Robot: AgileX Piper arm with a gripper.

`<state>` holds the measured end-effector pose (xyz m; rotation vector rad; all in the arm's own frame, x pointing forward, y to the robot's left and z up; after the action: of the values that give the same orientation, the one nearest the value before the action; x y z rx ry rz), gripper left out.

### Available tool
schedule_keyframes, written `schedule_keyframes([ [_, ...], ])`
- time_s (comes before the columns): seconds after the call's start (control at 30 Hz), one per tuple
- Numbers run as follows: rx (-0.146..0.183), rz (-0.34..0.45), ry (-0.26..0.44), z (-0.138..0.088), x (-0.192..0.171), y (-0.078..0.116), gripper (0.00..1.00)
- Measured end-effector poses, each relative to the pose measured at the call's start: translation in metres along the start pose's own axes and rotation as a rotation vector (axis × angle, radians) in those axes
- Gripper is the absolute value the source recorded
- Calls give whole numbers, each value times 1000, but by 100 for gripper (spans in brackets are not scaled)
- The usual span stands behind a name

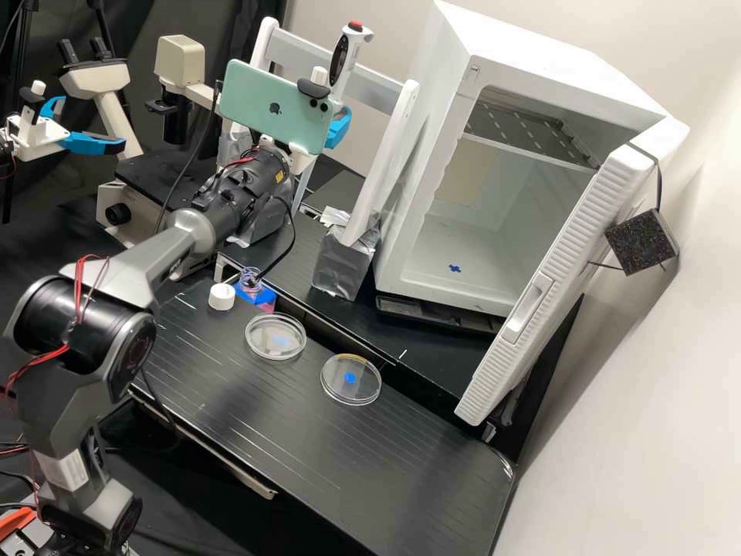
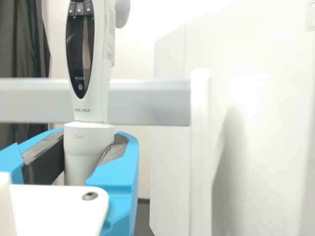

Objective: Use the pipette

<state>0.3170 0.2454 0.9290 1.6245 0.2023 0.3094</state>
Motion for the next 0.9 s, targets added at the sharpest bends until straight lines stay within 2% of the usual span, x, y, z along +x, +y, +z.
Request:
schedule_keyframes([
  [0.27, 51, 53, 62, 11, -41, -3, 0],
  [0.53, 39, 56, 85, 30, -75, -23, 0],
  [0.9, 42, -2, 69, 47, -92, -49, 0],
])
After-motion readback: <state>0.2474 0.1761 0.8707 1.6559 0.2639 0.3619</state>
